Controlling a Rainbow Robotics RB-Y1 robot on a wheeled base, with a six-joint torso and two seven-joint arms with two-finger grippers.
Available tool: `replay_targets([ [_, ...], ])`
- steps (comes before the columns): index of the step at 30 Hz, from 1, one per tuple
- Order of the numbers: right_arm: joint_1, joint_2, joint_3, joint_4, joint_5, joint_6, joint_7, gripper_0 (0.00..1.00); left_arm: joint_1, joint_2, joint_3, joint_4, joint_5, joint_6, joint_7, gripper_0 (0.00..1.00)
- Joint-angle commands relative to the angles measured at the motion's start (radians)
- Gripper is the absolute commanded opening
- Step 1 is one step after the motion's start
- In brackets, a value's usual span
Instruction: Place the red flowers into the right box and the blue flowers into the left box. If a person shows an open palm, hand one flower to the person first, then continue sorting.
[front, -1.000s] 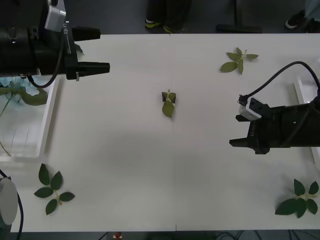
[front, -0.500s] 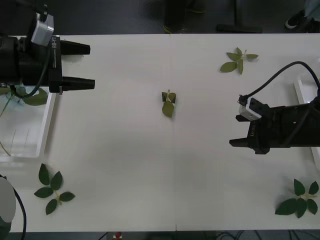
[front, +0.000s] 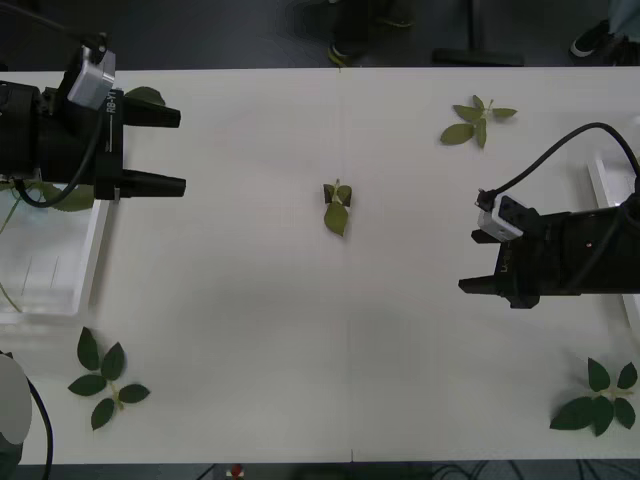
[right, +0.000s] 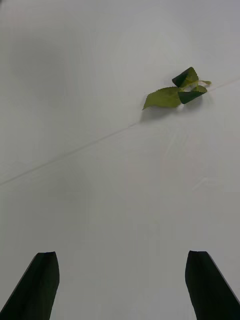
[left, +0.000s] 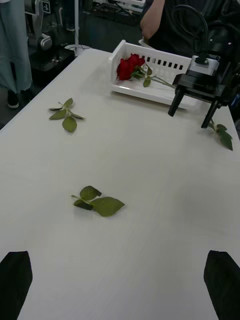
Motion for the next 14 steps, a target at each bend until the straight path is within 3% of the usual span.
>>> replay_targets([
  [1,-0.008,-0.013,-0.009,-0.02,-0.002,-0.001,0.006,0.73,-0.021,0.014,-0.009,-0.017,-0.018,0.003,-0.011,1.0],
  [14,-0.008,-0.013,-0.009,-0.02,-0.002,-0.001,0.006,0.73,-0.021,0.014,-0.009,-0.017,-0.018,0.003,-0.011,1.0],
])
